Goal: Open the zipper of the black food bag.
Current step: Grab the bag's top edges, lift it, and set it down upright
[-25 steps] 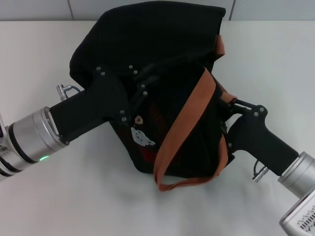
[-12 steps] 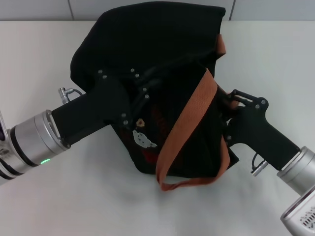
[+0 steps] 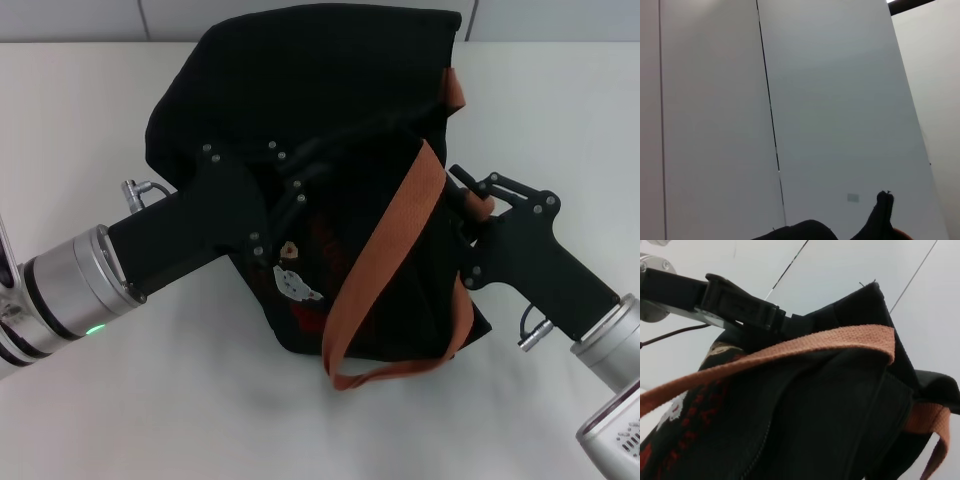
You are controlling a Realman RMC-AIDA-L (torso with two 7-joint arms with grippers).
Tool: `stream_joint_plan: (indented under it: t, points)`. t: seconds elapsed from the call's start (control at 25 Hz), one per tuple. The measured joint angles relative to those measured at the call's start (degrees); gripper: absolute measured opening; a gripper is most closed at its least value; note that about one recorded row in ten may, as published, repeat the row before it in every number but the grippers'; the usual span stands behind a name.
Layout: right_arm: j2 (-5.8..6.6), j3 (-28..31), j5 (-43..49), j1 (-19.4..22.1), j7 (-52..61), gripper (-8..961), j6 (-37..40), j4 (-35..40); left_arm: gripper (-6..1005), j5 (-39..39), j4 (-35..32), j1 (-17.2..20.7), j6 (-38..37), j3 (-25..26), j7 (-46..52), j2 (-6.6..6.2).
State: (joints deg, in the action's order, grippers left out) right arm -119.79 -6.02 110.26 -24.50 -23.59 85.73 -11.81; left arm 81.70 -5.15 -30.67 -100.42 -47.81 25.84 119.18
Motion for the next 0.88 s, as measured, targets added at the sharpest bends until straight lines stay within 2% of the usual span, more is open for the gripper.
stream_joint_plan:
  t: [0.56,0.84,0.88]
  points:
    - [0.00,-0.65,0.39,-0.33,-0.39,261,-0.20,-0.15,161,-0.05,0.16,-0.18,0.45,0.00,-0.10,0.00]
    - [0.00,-0.67,0.39,-0.36,-0.51,86,-0.22,-0.15,166,-0.07,0.58,-0.28,0.62,0.01,-0.21,0.00]
    - [0.00,-0.67,0.40,-0.37,-0.52,87,-0.22,-0.15,166,-0.07,0.58,-0.28,0.63,0.01,-0.21,0.00]
